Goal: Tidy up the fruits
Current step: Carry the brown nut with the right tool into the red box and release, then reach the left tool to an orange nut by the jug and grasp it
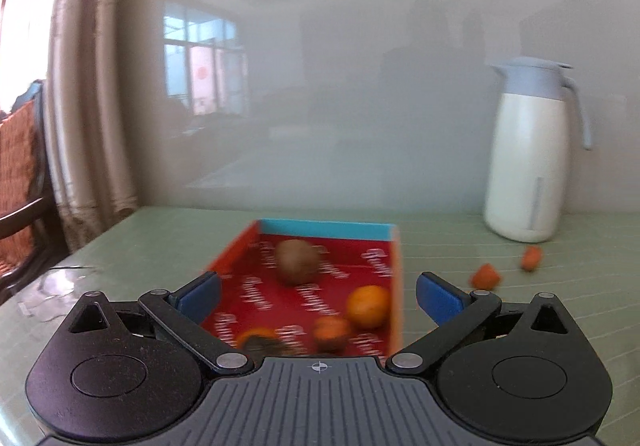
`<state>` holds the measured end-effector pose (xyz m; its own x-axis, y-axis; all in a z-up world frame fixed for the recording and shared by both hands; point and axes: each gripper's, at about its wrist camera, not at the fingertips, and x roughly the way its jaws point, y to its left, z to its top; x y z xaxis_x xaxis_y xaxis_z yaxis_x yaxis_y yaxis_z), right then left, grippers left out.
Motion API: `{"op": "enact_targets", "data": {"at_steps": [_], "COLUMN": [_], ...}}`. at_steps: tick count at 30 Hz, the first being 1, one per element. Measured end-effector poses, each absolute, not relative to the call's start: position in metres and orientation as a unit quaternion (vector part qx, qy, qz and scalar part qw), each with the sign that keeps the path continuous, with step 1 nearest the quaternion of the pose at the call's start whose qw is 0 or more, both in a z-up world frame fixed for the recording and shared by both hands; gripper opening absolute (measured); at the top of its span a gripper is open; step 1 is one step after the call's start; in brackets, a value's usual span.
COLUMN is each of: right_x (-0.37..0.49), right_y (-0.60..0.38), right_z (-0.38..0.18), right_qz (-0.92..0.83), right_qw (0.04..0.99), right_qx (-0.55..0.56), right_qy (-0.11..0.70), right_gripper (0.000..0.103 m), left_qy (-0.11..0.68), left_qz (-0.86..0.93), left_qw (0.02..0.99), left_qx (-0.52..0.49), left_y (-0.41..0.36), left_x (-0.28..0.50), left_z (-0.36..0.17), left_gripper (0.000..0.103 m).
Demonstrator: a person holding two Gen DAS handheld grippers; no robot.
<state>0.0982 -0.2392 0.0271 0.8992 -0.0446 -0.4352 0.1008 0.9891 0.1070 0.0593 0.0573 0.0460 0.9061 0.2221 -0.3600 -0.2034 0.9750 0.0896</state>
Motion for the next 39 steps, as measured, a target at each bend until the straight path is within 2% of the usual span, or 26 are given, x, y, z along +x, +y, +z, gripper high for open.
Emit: {"op": "enact_targets", "data": {"at_steps": [14, 23, 24, 25, 27, 35, 36, 37, 39], "right_x": [0.077, 0.070, 0.071, 0.073, 0.077, 0.078, 0.079, 0.080, 0.081], "right_y": [-0.336, -0.384, -0.388, -0.391, -0.398, -0.404, -0.403, -0.401, -0.400], "right_z": [0.015, 0.010, 0.009, 0.008, 0.005, 0.004, 0.004, 0.004, 0.004], "right_qz": [-0.184, -0.245, -0.248, -0.252, -0.259, -0.263, -0.261, -0.260, -0.259], "right_qw": [0.955, 0.942, 0.941, 0.940, 0.937, 0.936, 0.936, 0.937, 0.937], "right_qx": [0.056, 0.077, 0.079, 0.079, 0.081, 0.082, 0.081, 0.081, 0.079], "right_qy": [0.227, 0.216, 0.216, 0.217, 0.220, 0.220, 0.220, 0.220, 0.221], "right_gripper": [0.072, 0.075, 0.075, 0.075, 0.075, 0.076, 0.076, 0.076, 0.077], "left_qy": [0.182, 0.203, 0.207, 0.211, 0.229, 0.255, 0.262, 0.269, 0.283], "left_qz": [0.012, -0.041, -0.046, -0.050, -0.055, -0.046, -0.051, -0.054, -0.059], "left_qw": [0.980, 0.970, 0.968, 0.966, 0.961, 0.958, 0.956, 0.954, 0.949], "left_qx": [0.079, 0.129, 0.137, 0.141, 0.144, 0.122, 0.122, 0.122, 0.124], "left_y": [-0.053, -0.118, -0.124, -0.129, -0.134, -0.128, -0.129, -0.129, -0.131], "left_x": [0.107, 0.175, 0.181, 0.187, 0.201, 0.229, 0.232, 0.233, 0.236], "left_z": [0.044, 0.016, 0.012, 0.009, 0.003, -0.007, -0.008, -0.008, -0.010], "left_gripper": [0.103, 0.102, 0.097, 0.085, 0.076, 0.074, 0.064, 0.043, 0.023]}}
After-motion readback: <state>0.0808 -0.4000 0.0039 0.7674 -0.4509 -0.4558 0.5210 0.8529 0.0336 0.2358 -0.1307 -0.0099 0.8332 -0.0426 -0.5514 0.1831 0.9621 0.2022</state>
